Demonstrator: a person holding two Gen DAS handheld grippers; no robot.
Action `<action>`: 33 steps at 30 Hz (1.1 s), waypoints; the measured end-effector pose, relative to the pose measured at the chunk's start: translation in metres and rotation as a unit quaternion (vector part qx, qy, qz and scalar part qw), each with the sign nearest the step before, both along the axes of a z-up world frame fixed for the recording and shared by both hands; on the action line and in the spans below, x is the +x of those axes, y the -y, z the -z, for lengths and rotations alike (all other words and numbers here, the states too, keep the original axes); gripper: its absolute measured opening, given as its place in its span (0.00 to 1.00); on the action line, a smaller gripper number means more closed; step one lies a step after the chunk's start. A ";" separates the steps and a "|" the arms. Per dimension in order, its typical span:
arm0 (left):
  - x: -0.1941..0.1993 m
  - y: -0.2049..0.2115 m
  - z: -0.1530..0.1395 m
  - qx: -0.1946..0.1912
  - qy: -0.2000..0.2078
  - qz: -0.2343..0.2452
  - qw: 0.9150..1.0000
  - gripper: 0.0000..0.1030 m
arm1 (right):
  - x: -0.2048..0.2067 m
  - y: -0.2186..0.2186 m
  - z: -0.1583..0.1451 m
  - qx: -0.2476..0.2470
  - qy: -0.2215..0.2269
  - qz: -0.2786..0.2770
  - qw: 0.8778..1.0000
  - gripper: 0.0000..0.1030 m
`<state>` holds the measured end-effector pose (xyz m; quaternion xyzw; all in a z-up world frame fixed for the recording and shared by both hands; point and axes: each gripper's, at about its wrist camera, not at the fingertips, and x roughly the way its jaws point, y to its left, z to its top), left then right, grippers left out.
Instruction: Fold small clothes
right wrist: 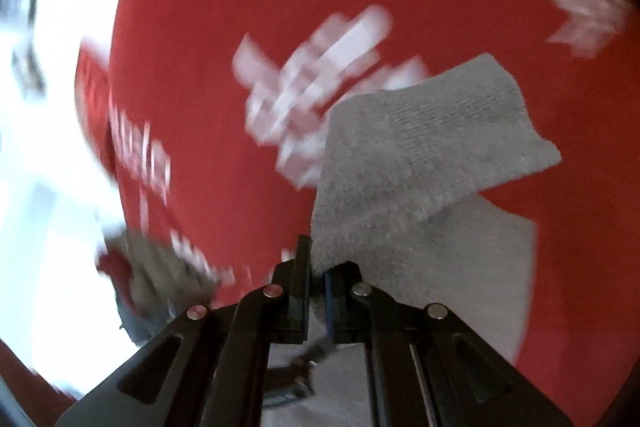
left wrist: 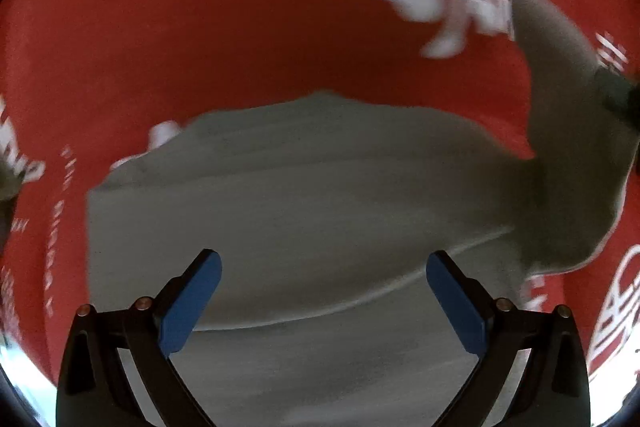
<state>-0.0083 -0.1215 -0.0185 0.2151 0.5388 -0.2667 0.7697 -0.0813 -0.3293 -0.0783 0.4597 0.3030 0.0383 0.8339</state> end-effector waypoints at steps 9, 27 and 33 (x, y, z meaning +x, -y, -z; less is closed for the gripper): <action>0.045 -0.108 0.043 0.041 -0.009 -0.086 0.995 1.00 | 0.098 -0.141 0.072 -0.107 -0.144 -0.167 0.969 0.10; 0.070 -0.169 0.038 -0.004 -0.043 -0.126 0.991 1.00 | 0.111 -0.105 0.057 0.005 -0.135 -0.011 0.991 0.06; 0.072 -0.213 0.036 0.014 -0.038 -0.163 0.986 1.00 | 0.156 -0.229 0.021 -0.269 -0.113 -0.230 0.928 0.06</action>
